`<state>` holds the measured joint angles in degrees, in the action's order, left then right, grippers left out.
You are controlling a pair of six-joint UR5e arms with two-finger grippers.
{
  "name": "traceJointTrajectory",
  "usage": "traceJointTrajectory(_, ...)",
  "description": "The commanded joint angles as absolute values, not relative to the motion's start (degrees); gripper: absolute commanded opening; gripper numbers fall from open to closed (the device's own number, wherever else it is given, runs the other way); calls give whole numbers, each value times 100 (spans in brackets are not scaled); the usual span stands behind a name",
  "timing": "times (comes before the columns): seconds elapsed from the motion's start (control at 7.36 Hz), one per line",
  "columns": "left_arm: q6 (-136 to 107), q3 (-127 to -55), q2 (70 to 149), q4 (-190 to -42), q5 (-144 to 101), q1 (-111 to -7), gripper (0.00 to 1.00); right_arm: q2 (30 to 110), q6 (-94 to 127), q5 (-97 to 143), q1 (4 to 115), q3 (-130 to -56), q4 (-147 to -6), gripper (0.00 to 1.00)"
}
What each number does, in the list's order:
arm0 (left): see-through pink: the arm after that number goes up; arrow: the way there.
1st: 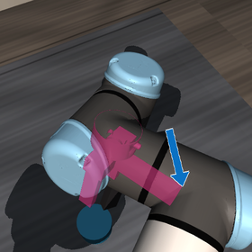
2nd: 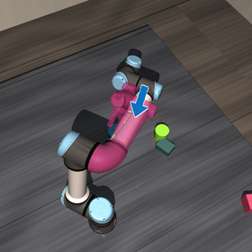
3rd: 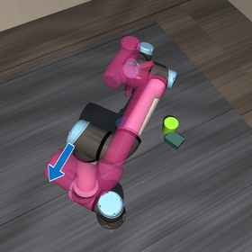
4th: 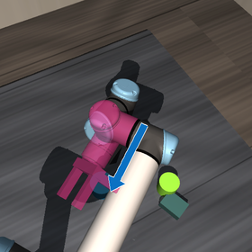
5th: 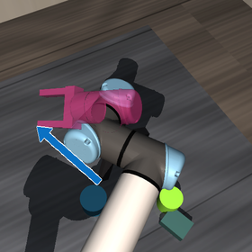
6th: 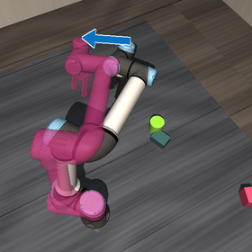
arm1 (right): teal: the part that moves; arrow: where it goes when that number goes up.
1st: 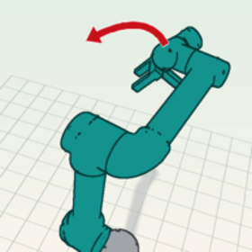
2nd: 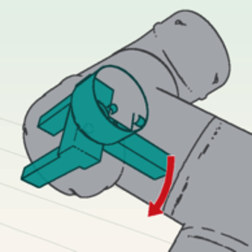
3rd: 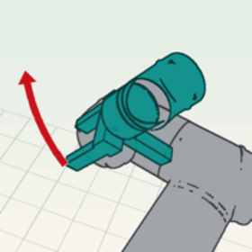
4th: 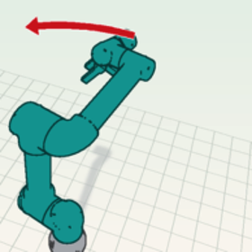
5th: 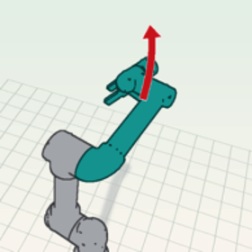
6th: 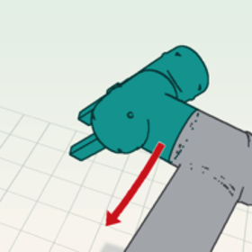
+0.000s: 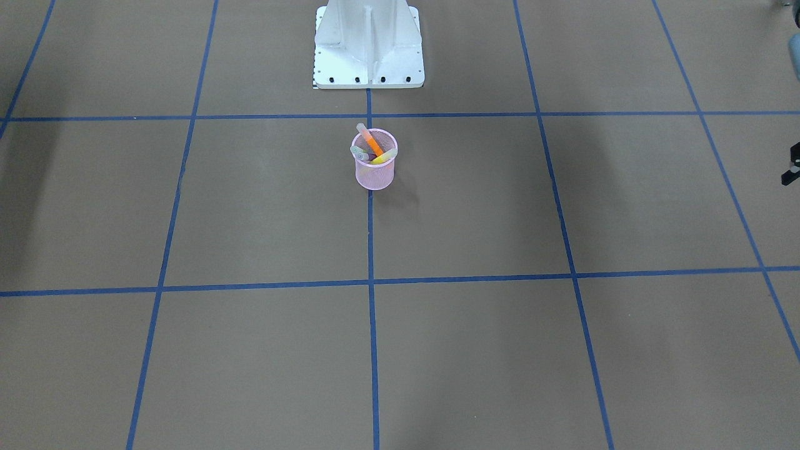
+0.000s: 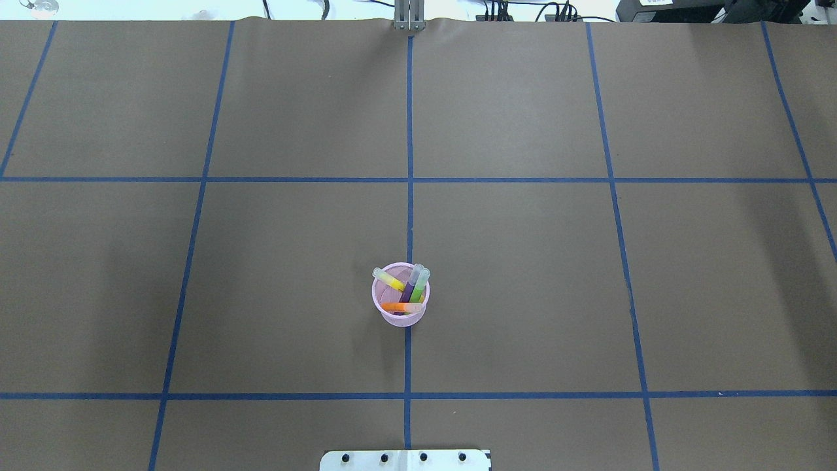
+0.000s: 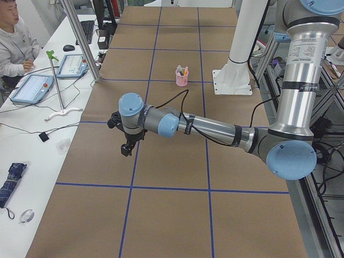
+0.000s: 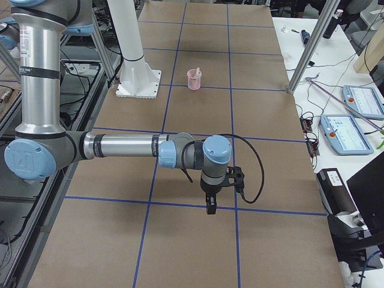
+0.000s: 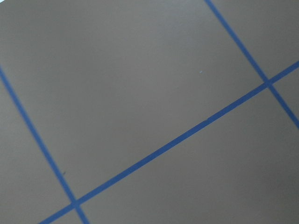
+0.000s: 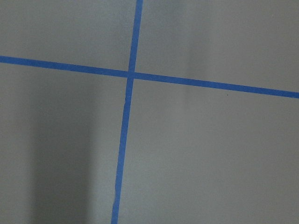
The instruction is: Collect pens into pen holder
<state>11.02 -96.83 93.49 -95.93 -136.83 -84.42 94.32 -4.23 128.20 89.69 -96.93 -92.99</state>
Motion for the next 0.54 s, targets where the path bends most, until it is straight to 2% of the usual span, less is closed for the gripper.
traceJointTrajectory(0.0,1151,-9214,8931,-9510,-12996,-8587,100,9378,-387,12806,8974,-9598,-9290,100)
traceJointTrajectory(0.41,453,-9140,8701,-9598,-12603,-8709,100,9369,-387,12806,8974,-9597,-9247,100)
